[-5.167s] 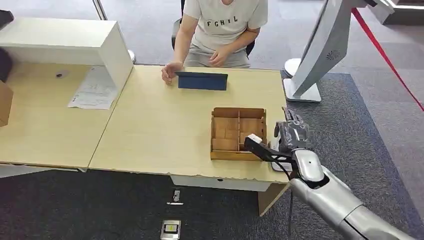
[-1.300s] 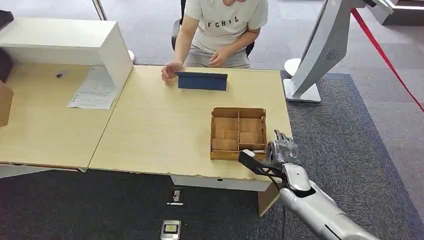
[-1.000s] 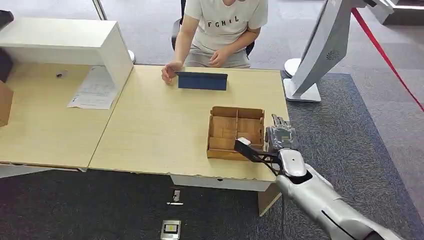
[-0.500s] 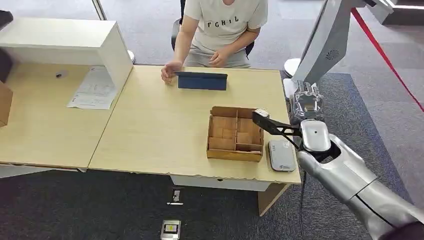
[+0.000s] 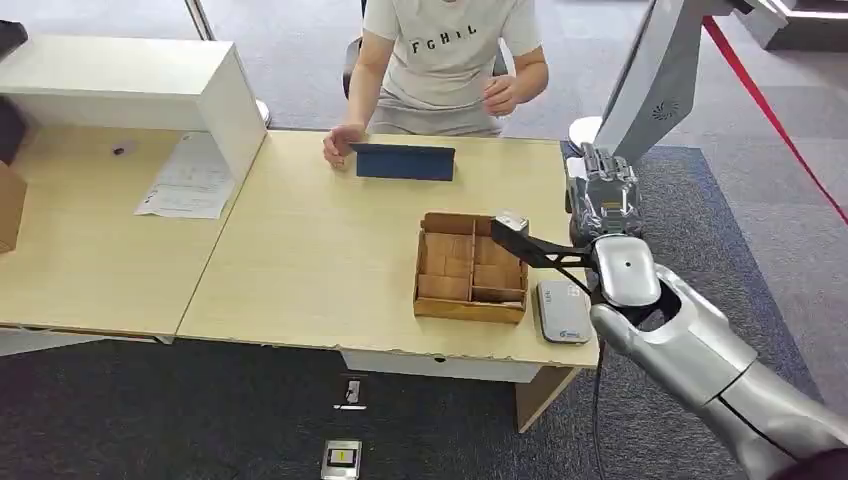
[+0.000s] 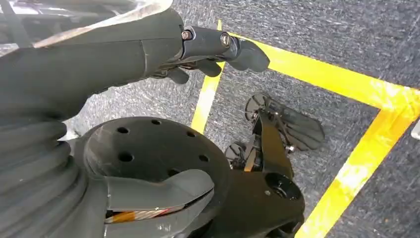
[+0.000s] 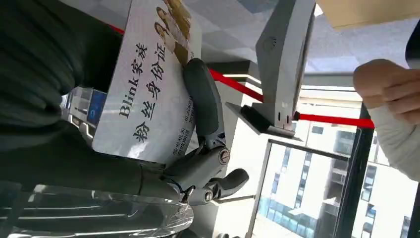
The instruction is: Pass the card to the sensor for recognition and then transmit it.
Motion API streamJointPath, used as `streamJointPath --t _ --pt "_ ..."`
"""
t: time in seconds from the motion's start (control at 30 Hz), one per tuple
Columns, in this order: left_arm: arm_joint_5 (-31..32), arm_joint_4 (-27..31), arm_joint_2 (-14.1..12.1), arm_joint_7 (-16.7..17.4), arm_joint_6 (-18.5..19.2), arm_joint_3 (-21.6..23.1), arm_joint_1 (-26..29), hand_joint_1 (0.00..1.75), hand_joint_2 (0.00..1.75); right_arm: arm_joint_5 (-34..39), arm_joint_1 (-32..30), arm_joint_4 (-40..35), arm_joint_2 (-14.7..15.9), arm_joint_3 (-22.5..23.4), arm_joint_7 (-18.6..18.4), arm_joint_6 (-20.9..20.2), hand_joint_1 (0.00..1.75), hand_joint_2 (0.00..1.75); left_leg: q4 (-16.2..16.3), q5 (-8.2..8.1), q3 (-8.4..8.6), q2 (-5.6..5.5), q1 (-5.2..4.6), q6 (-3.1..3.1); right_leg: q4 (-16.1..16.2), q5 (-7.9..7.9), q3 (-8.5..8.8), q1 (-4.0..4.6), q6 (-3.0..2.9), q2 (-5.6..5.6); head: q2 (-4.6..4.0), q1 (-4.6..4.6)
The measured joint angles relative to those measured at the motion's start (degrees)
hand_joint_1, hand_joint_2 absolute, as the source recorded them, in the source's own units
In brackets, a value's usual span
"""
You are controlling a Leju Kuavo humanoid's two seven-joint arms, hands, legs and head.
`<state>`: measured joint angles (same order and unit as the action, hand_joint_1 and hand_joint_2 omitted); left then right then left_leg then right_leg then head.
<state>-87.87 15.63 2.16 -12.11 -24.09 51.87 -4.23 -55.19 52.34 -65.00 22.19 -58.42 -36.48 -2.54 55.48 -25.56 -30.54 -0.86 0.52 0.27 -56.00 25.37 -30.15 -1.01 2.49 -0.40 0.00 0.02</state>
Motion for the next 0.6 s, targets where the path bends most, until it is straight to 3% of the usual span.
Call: streamJointPath --t 0.27,0.6 --pt "1.1 -0.2 -0.7 1.0 1.1 1.3 -0.2 0.00 1.75 -0.5 -0.2 -1.1 -0.2 0.1 -1.8 -0.3 1.75 1.75 0.0 0.00 0.00 0.01 -0.01 0.00 0.0 0.00 -0.02 -0.01 0.00 0.00 0.00 0.00" --pt "1.1 -0.5 -1.1 0.4 2.5 2.5 -0.5 0.00 1.75 0.1 -1.4 -1.7 1.8 1.7 -3.2 -0.1 1.75 1.75 0.0 0.00 0.01 0.01 -0.01 0.00 0.0 0.00 -0.02 -0.01 0.00 0.00 0.00 -0.02"
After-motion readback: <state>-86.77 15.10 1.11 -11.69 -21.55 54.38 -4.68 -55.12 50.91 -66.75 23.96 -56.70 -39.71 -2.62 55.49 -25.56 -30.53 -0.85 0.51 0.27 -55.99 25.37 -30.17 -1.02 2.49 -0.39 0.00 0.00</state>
